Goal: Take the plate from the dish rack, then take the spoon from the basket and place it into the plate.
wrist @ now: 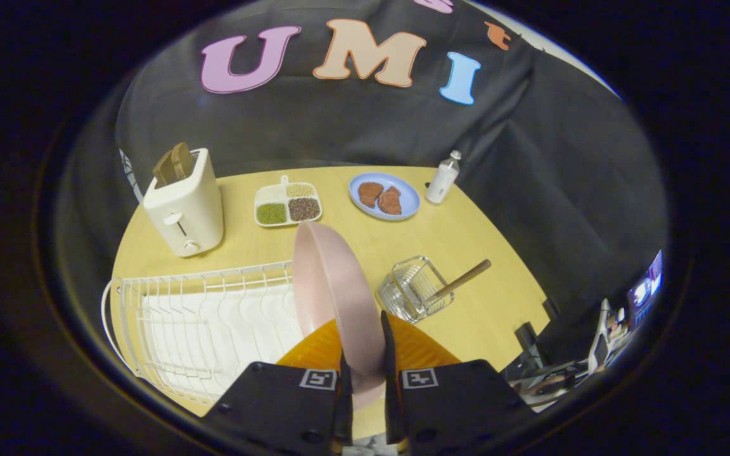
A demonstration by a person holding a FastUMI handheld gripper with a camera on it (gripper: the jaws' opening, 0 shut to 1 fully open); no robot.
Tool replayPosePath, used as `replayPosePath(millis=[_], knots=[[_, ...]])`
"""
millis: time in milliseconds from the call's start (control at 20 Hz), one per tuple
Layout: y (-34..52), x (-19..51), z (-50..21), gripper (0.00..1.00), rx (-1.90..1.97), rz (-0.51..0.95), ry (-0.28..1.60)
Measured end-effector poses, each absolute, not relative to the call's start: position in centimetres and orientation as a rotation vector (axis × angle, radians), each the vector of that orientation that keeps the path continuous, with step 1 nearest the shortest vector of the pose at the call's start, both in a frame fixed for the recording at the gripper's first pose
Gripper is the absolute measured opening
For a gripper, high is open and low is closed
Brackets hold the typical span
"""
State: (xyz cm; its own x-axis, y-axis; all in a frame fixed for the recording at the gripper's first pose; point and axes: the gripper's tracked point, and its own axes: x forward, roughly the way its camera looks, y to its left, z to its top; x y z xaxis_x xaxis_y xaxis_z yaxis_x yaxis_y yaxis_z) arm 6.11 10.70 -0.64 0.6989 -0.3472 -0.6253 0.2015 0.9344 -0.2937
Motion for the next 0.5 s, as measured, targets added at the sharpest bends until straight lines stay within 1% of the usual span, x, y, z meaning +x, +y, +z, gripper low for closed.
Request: replayPosePath(millis=[100,200,350,500], knots=[[12.6,7.3,0.8,0.23,-0.163,-0.255,0.689],[14.2,7.0,2.2,0.21,-0.091,-0.2,0.657],[12.7,6.3,3.4,0.2,-0.052,-0.224,0.625],[10.3,5.0,5.7,0.2,0.027,-0.264,0.551]])
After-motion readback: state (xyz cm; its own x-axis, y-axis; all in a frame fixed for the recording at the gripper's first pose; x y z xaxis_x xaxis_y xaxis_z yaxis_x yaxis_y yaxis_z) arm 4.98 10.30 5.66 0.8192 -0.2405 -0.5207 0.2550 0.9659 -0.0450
